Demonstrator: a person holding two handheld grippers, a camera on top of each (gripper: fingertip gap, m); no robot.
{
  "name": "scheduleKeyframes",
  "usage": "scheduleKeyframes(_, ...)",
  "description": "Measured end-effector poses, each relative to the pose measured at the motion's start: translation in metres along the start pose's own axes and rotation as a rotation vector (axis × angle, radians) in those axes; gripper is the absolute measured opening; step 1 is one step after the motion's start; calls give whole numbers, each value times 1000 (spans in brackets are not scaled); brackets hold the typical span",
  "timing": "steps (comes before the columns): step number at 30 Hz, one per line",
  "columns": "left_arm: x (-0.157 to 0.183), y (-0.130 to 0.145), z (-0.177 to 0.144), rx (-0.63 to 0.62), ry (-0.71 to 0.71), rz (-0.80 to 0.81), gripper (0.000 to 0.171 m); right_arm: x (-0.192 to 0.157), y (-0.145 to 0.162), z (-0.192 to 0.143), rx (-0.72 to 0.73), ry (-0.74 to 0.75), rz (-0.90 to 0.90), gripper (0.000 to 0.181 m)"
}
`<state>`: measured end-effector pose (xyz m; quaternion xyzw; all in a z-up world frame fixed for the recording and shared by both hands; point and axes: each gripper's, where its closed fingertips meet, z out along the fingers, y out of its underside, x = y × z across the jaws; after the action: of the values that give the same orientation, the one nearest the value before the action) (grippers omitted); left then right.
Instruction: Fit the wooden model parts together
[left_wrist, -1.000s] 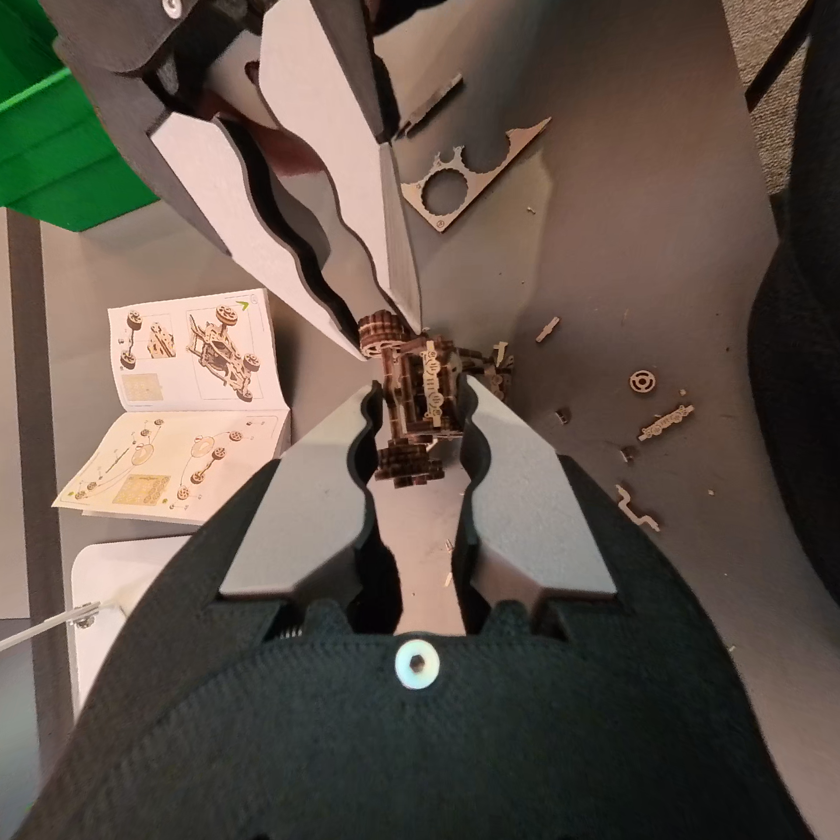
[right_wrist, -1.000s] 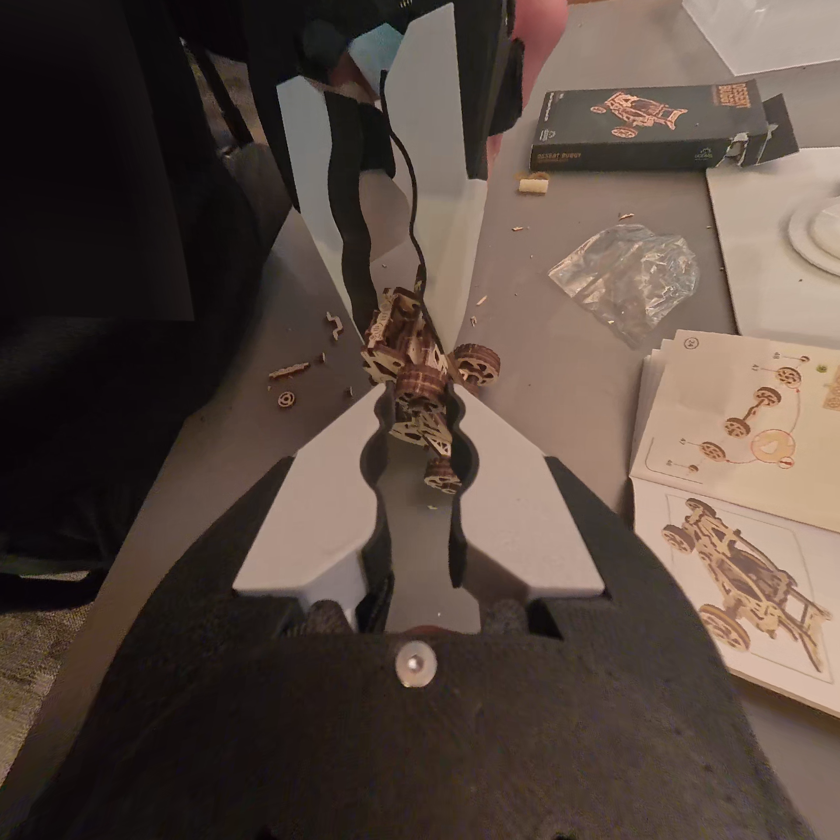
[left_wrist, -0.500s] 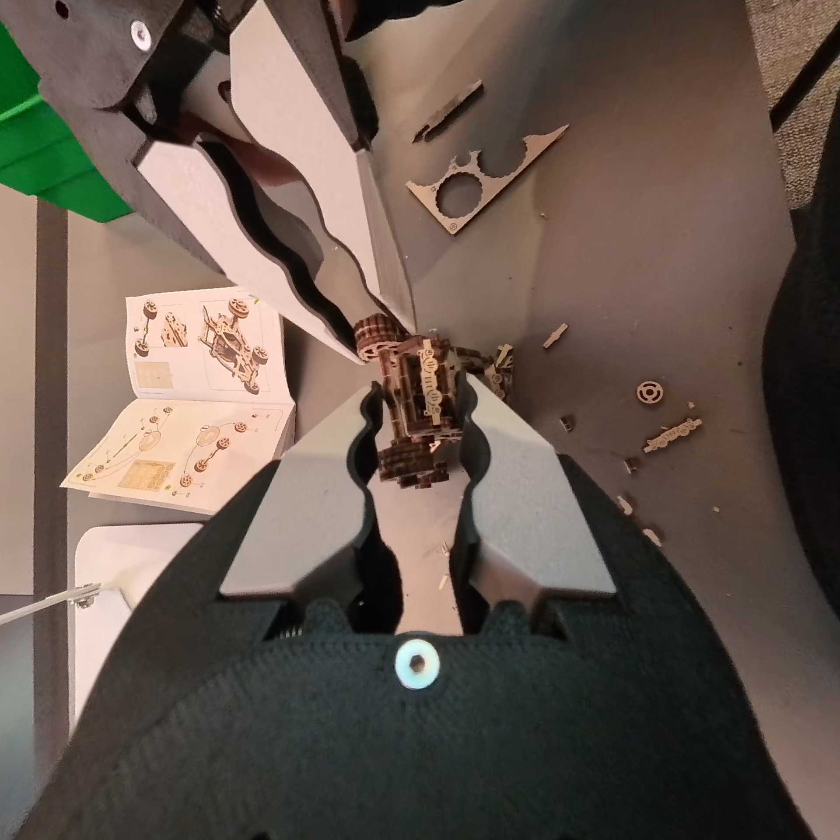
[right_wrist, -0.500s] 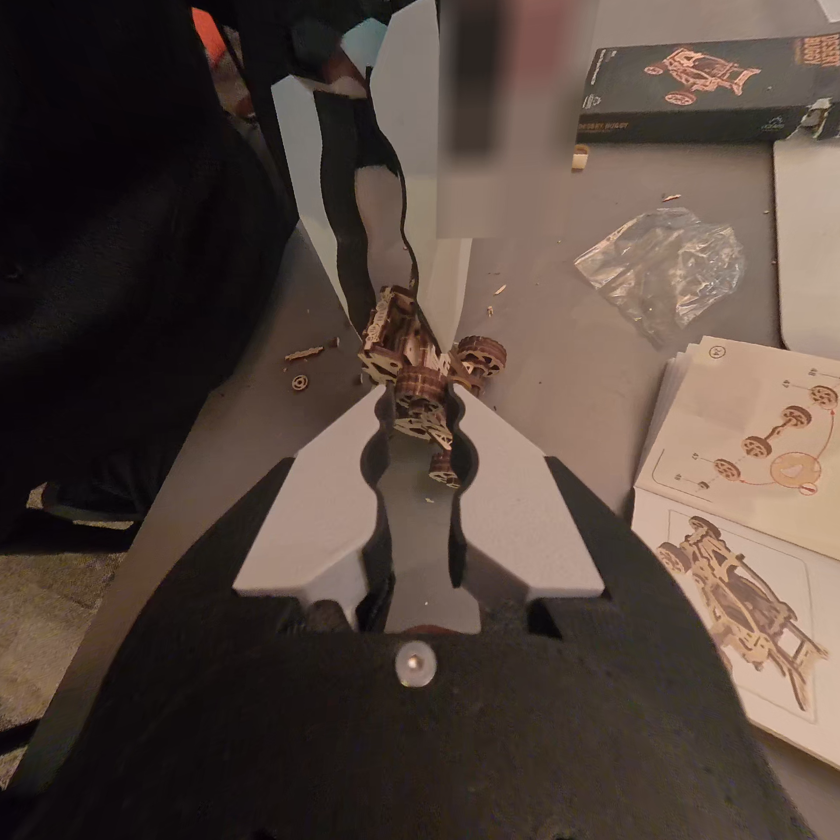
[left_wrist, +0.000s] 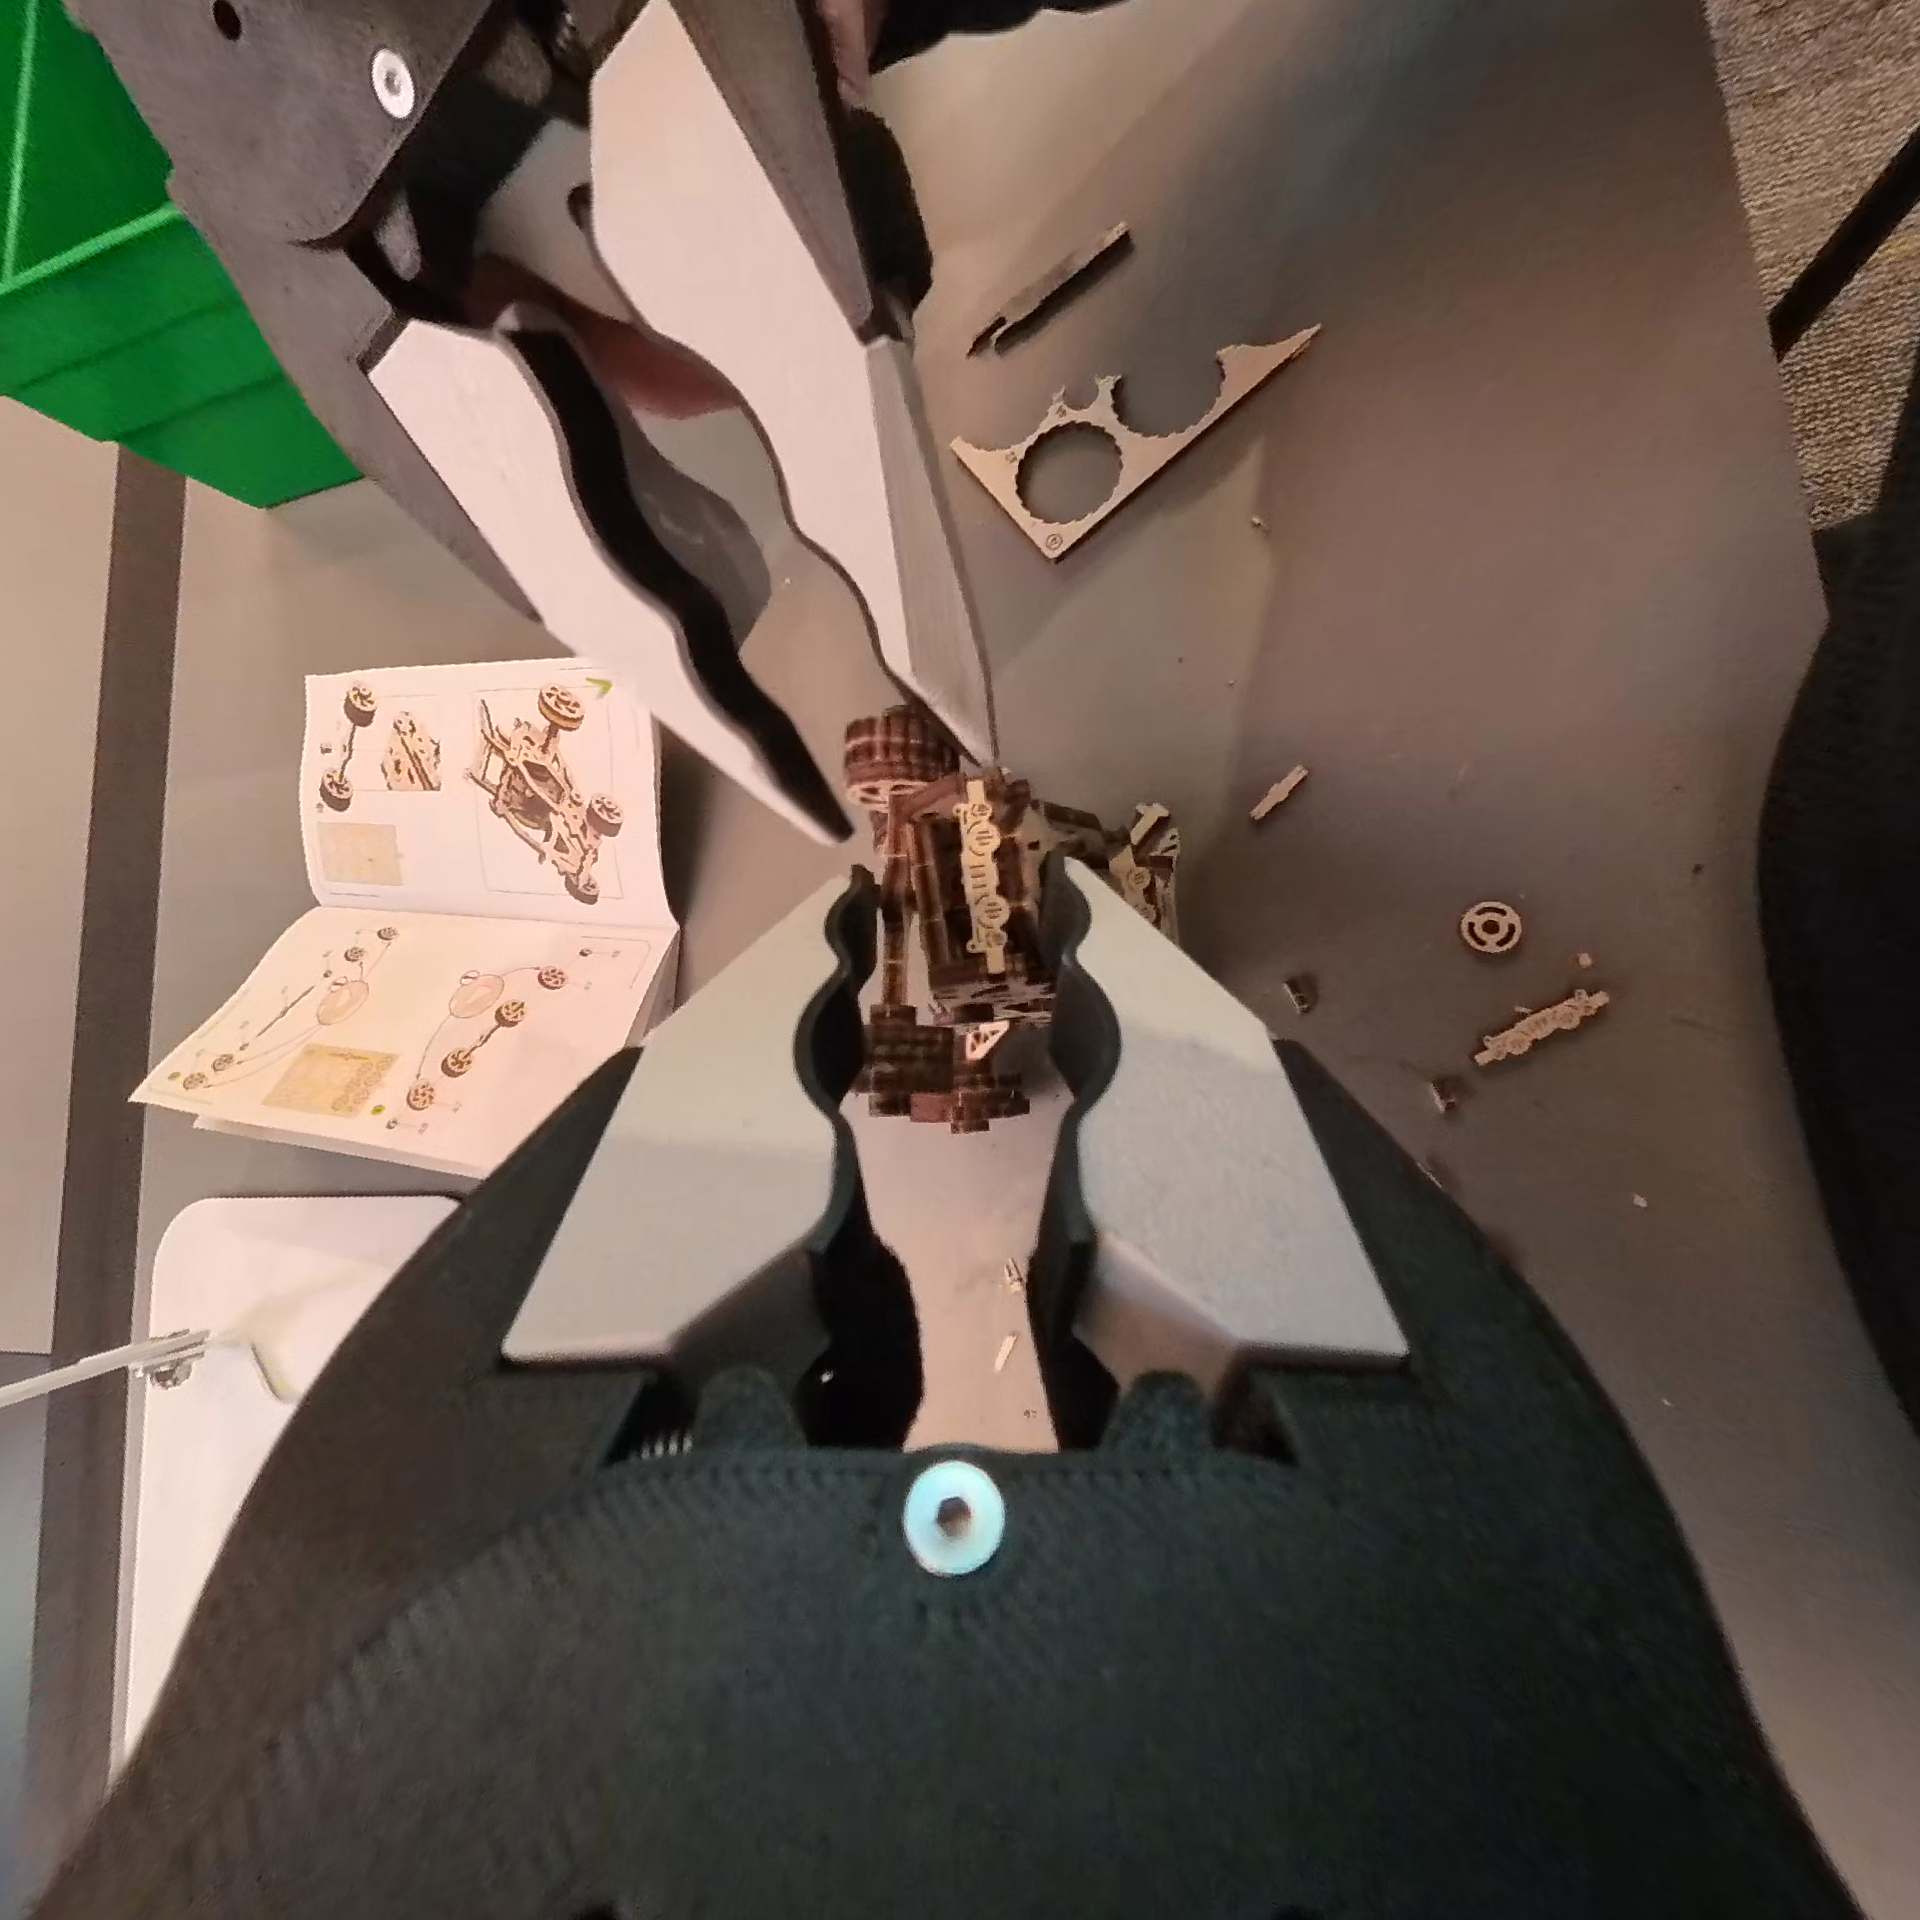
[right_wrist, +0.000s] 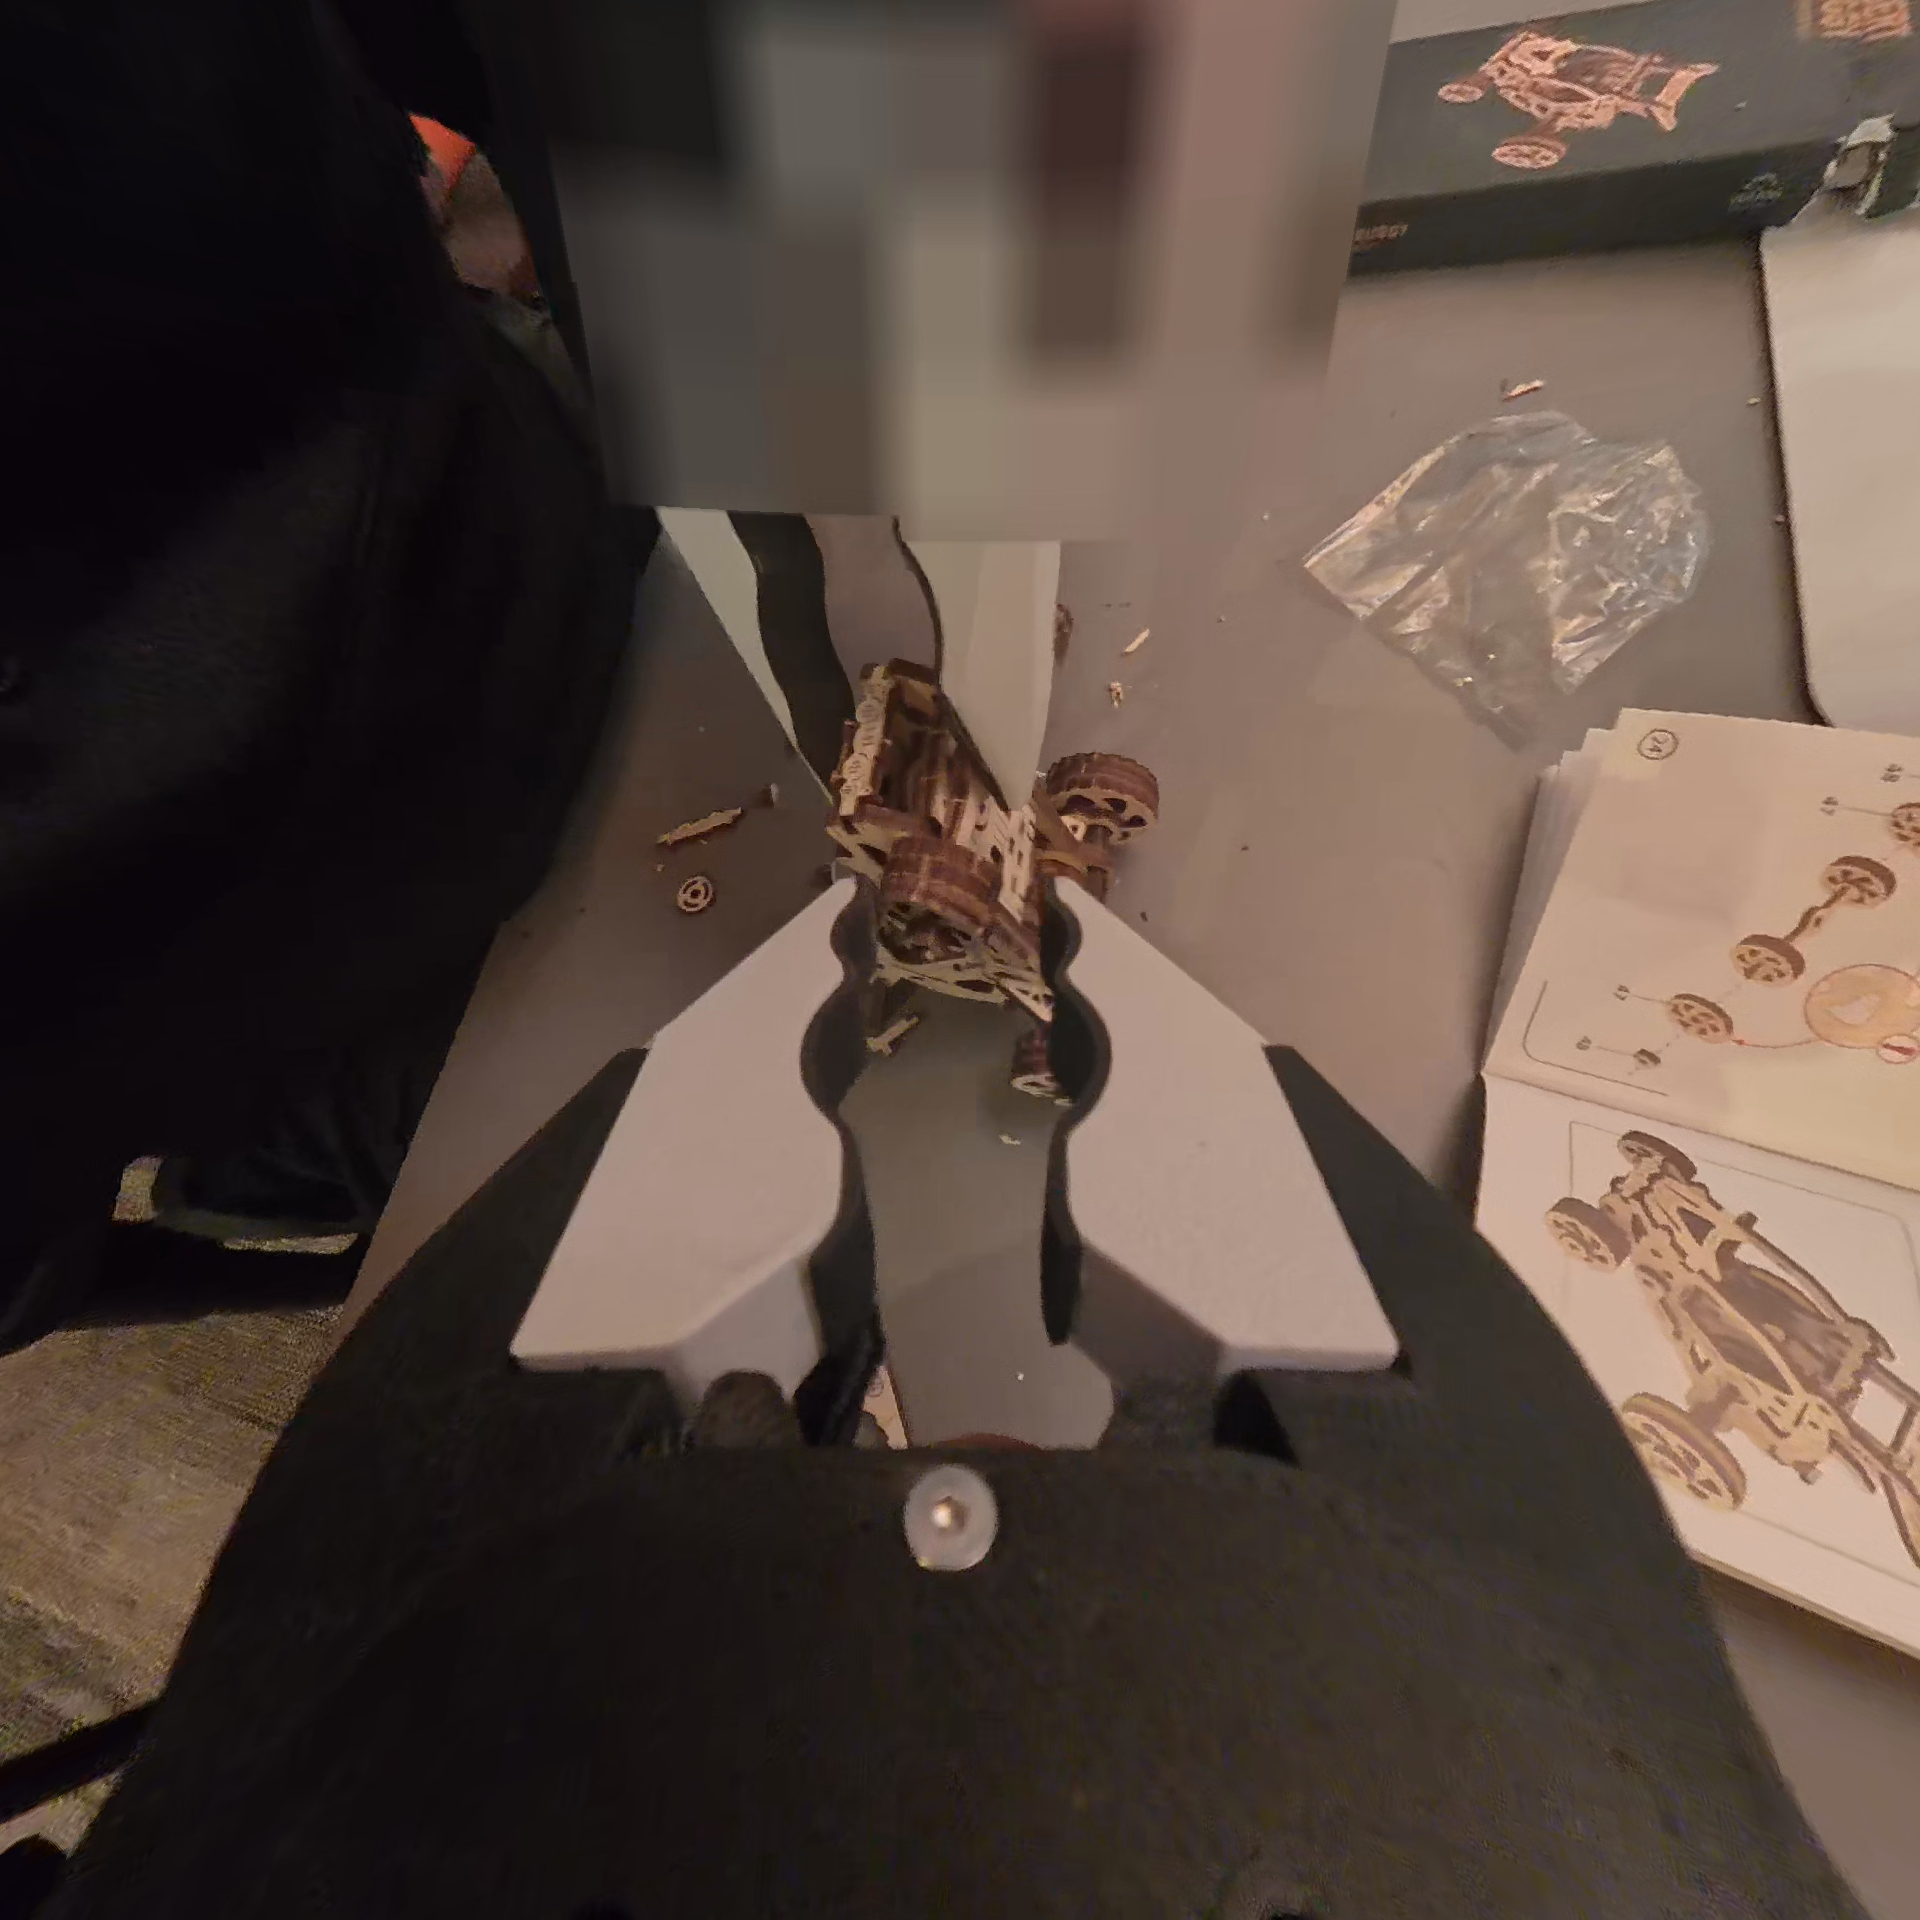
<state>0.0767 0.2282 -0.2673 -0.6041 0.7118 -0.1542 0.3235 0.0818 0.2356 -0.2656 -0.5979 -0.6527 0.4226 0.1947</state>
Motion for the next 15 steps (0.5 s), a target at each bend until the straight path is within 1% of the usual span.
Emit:
scheduleKeyframes(2, 1, 0, 0, 12, 8, -17, 29, 1, -1, 0, 15, 8, 11, 32)
scheduleKeyframes(4, -1, 0, 0, 15, -3, -19, 29, -1, -1, 1, 20, 15, 3, 24)
scheduleKeyframes(8, -1, 0, 0, 30, 13, -51, 30, 0, -3, -3, 38, 58, -3, 22)
scheduleKeyframes(11, 0, -2, 1, 43, 16, -69, 31, -1, -7, -7, 60, 65, 8, 24)
scheduleKeyframes(15, 0, -1, 1, 46, 15, -81, 31, -1, -12, -5, 67, 95, 5, 31)
